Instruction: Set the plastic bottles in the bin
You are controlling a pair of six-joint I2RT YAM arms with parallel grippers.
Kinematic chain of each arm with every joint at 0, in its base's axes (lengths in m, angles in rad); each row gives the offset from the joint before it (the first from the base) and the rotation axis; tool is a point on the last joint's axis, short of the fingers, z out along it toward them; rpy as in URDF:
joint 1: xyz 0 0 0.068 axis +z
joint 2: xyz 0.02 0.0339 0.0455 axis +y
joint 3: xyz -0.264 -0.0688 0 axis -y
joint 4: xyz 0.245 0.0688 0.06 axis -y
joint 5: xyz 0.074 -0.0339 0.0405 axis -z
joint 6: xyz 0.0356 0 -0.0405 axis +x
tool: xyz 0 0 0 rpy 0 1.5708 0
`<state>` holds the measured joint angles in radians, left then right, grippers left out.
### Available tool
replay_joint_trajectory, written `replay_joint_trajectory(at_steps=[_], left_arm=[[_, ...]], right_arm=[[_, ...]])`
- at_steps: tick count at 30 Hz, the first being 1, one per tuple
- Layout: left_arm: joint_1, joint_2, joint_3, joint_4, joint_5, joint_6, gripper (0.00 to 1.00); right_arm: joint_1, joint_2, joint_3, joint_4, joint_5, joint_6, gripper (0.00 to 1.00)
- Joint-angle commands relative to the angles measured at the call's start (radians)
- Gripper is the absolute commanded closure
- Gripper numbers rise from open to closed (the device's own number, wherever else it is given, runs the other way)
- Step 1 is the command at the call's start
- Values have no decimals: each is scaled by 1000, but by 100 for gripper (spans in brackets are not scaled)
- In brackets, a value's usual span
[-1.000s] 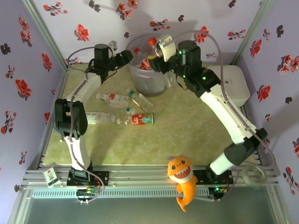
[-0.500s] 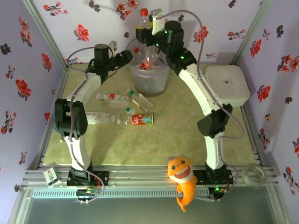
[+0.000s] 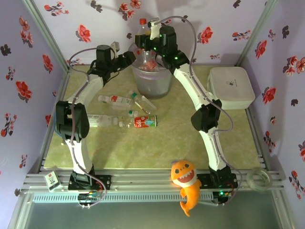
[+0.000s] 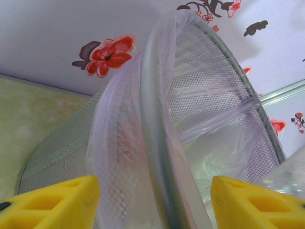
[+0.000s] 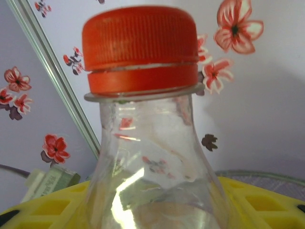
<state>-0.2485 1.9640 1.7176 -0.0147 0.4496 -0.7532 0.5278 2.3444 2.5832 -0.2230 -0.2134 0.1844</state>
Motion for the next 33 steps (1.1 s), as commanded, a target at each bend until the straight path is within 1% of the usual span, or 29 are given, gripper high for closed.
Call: replay_joint_trajectory(at_steps=[1,6,13,19,21,23,26,27,29,32,33], left_arm=[[-1,29,-16,-28,13,1,36],[-1,32,-16,-29,13,1,36],[-1,35,-13,-31,12,1,36],[-3,40,-12,-28,12,-2,36],[-2,39,-12,-28,11,-2,36],[-3,40,-10,-28,12,-2,36],[-3,39,-7,-31,11,0,36],[-3,41,-7,-31,12,-1,36],[-2,41,-6,-31,11,0,36],[-3,42,-6,-33,11,0,36],[-3,44,-6,-33,11,-1,36]], right_arm=[[-8,12,-21,-11,-34,23,52],[-9,16,-104,-35,-52,16,52],[-9,34,-149,-129,-57,-38,50],[-9,56,-150,-226,-33,-83,43],[-9,60,-149,-261,-32,-105,39],[-9,59,-143,-295,-56,-129,32],[-9,46,-124,-333,-73,-140,15],[-9,36,-122,-335,-75,-139,11],[-9,11,-122,-329,-69,-138,9],[-9,-24,-104,-341,-58,-148,1],[-9,-36,-102,-343,-60,-148,1]])
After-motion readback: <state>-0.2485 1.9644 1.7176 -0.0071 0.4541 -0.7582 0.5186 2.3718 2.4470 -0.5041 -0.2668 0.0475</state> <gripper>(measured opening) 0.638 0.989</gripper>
